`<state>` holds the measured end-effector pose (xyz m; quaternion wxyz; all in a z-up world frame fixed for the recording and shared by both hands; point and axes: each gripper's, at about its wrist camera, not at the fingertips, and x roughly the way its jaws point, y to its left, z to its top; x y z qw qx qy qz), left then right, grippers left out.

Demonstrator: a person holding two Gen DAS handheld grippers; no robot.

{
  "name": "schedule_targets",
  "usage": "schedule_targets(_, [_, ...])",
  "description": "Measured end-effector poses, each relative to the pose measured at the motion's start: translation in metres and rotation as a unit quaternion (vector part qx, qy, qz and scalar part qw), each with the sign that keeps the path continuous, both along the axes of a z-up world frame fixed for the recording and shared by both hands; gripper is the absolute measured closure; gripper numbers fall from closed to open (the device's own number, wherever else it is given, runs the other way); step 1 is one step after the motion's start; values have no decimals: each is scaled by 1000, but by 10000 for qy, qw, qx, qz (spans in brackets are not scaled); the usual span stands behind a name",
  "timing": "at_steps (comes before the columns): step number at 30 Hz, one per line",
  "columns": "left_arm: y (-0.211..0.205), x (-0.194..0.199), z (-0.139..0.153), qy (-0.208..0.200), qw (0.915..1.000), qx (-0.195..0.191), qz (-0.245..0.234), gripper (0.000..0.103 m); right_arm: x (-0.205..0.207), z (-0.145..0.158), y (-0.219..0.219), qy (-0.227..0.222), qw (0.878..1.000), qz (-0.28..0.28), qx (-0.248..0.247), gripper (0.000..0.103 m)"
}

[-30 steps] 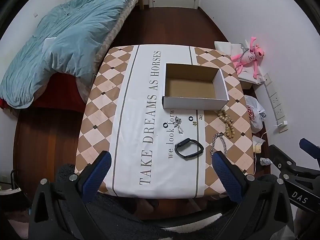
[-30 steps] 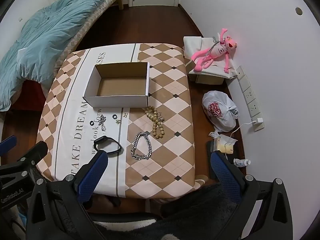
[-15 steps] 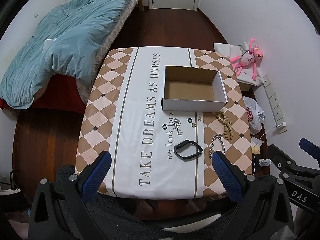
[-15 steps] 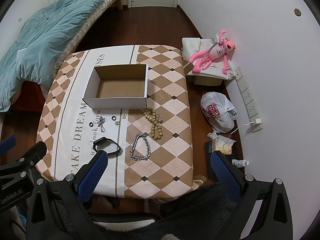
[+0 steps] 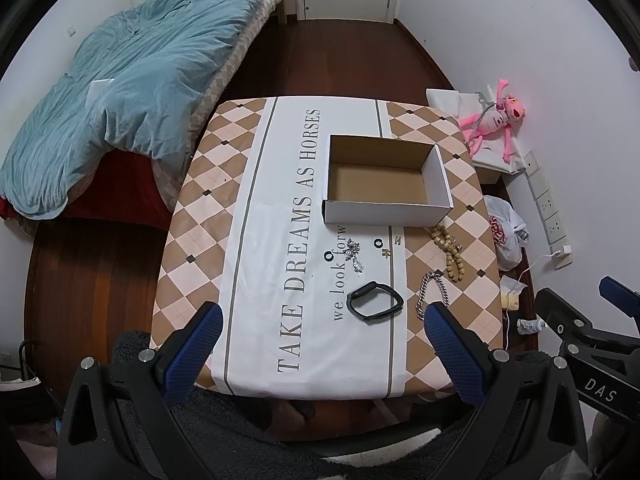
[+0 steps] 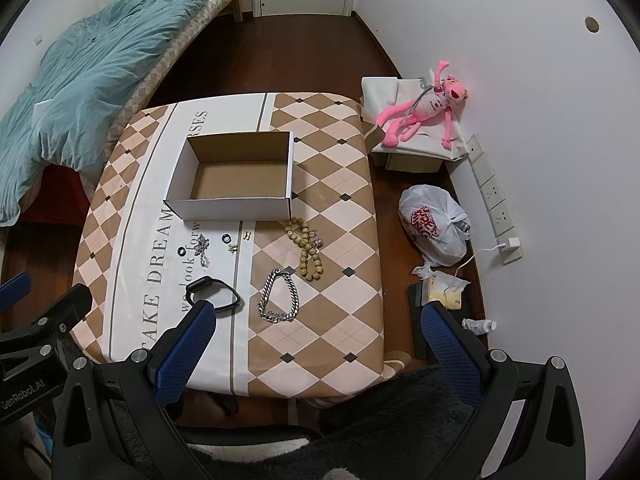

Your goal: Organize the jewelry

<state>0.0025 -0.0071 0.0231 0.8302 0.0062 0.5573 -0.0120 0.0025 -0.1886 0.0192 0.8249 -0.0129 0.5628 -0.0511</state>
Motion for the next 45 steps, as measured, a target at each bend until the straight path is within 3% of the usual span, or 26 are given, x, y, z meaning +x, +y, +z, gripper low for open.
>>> schedule_targets(41, [1, -7, 10, -117, 9999, -96, -67, 0, 3, 16, -7, -77, 10000, -7, -23, 0])
schedule_targets(45, [0, -7, 9, -119, 9999, -67, -81, 0, 2, 30, -12, -68, 10000, -47, -25, 0])
